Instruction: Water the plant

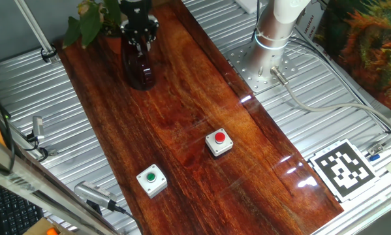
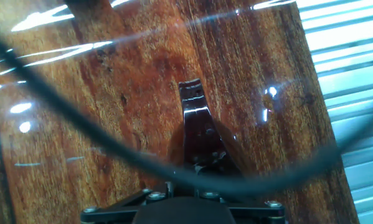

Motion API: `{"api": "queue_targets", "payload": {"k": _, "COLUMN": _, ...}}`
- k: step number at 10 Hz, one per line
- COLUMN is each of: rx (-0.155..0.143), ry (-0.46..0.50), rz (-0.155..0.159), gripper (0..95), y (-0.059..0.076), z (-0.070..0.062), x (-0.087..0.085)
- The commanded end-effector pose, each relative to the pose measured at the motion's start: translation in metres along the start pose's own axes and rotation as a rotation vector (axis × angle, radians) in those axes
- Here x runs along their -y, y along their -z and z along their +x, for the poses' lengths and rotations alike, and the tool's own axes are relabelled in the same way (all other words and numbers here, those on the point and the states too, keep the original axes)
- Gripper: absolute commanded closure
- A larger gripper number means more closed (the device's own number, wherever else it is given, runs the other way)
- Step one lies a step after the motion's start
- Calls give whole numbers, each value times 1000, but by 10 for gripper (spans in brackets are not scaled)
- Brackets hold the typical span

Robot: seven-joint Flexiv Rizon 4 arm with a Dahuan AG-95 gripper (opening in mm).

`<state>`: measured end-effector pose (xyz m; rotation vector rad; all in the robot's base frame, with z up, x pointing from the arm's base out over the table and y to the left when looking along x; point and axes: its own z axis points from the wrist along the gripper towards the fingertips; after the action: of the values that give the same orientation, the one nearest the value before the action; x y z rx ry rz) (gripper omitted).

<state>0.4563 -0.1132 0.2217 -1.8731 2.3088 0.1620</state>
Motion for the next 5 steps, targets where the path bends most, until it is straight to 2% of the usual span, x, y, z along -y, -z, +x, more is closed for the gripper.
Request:
{"api": "queue_targets", "payload": {"k": 1, "rx": 41, "ry": -1, "rz": -1, "gripper": 950, "y": 5, "z": 1, "x": -1}}
{"api": "queue_targets", "payload": {"k": 2, "rx": 64, "ry": -3, "rz": -4, "gripper": 950, "y": 6, "z": 3, "x": -1}}
{"api": "queue_targets", "payload": {"k": 4, "rx": 90, "ry": -10, "rz": -5, "gripper": 950, "y": 9, "z": 4, "x": -2}}
{"api": "queue_targets", "payload": {"k": 5, "rx": 94, "ry": -12, "rz": -6, "gripper": 950, "y": 10, "z": 4, "x": -3}}
